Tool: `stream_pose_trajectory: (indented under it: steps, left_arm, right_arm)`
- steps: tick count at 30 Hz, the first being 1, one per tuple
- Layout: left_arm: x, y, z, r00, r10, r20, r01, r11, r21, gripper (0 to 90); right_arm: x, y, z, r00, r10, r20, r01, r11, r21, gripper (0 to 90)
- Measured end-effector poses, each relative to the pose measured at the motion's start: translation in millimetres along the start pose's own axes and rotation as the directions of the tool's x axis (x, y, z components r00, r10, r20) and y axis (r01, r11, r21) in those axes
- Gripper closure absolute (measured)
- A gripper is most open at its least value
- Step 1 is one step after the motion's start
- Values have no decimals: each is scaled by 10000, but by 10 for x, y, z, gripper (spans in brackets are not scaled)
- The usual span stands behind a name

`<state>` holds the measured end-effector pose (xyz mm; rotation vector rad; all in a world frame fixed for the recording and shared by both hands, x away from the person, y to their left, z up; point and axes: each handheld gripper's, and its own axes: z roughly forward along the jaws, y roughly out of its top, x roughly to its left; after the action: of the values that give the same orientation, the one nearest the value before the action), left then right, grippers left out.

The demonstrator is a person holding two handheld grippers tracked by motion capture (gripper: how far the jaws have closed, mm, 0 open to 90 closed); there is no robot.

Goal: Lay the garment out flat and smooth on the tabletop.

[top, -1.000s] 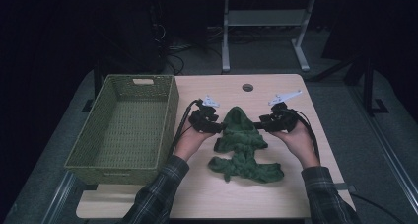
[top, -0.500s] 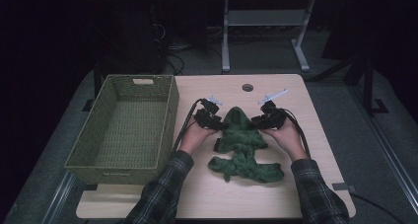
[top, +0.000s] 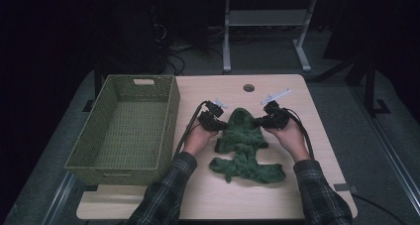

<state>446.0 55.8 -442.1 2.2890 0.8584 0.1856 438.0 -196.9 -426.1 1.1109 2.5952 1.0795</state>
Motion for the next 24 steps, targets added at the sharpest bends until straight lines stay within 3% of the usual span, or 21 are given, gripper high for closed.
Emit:
stream_pose_trajectory:
  steps: [1,2,5,7,14,24]
  left_arm:
    - [8,15,-48,9999,71,-112,-72,9999,-108,893]
    - [12,35,-129,9993,-32,-360,9,9980,-632,894]
    - [29,45,-211,9978,78,-661,-130,9968,-786,895]
    - [34,41,-247,9960,120,-883,-208,9948,-997,897]
    - [8,7,-35,9925,450,-1136,-512,9973,-519,899]
    - [50,-43,153,9894,611,-1320,-643,9977,-198,898]
  right_arm:
    - [0,0,0,10000,0,0,0,10000,0,856]
    - [-7,-1,-112,9998,-89,168,92,9998,-198,856]
    - [-35,-24,-215,9995,-87,292,101,9988,-478,855]
    - [-108,-88,-300,9989,211,414,-185,9980,-612,854]
    - [-304,-336,-71,9932,950,673,-949,9955,-42,852]
    - [-367,-403,110,9901,984,1003,-992,9951,33,858]
